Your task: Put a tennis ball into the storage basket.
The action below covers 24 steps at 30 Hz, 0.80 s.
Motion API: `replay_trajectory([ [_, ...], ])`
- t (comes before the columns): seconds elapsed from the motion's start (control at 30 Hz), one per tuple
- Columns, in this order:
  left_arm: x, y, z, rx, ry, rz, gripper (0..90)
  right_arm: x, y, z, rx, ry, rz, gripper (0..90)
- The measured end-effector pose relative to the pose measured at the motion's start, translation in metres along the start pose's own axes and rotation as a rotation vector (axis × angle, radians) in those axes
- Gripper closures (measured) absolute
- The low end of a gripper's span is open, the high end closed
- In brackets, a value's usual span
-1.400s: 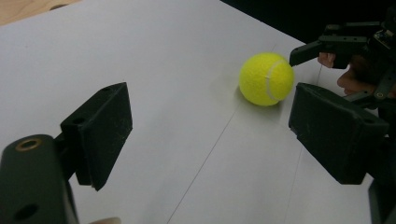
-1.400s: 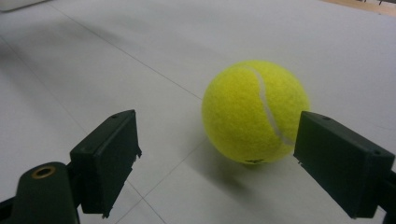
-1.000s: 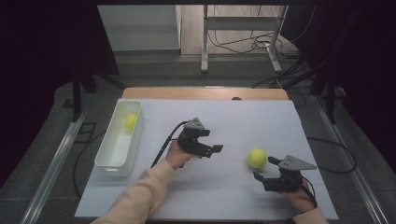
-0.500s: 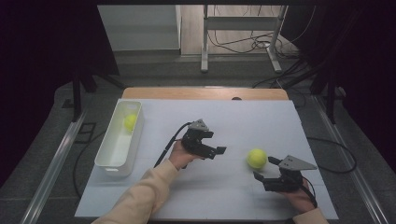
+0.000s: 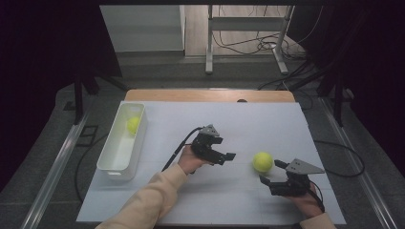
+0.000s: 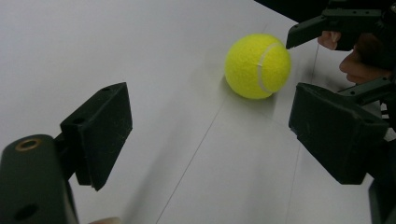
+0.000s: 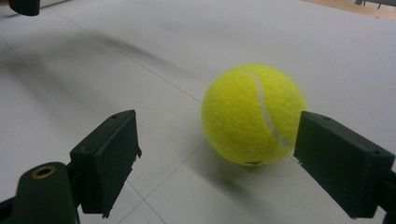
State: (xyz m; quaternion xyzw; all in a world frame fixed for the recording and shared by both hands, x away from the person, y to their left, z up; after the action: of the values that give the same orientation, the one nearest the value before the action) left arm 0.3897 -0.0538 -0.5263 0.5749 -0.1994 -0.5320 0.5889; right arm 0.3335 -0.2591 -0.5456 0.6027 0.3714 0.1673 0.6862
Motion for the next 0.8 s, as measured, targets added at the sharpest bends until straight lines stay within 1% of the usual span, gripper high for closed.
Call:
replay_trajectory([
  [0.5,0.015,-0.007,0.006,0.004,-0.022,-0.027,14.0,-0.001,0.001,0.002,0.002,-0.007,0.004,14.4],
  [0.63,0.021,-0.010,0.009,0.002,-0.031,-0.035,14.0,-0.001,0.001,0.003,0.012,-0.009,0.007,14.3],
  [0.8,0.024,-0.010,0.011,0.007,-0.041,-0.039,14.0,-0.003,0.003,0.003,0.015,-0.014,0.020,14.3],
])
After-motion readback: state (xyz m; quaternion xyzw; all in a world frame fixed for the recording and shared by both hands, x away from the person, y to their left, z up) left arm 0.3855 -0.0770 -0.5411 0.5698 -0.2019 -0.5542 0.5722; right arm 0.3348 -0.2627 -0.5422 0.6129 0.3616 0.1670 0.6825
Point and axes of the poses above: each handheld gripper's, and its own axes: x roughly forward along the jaws, y roughly out of its top, z roughly to its right, the point moved 8 cm from there along x, roughly forward along the jaws, and after that the axes turned 12 degrees about z, right-handed, at the moved point
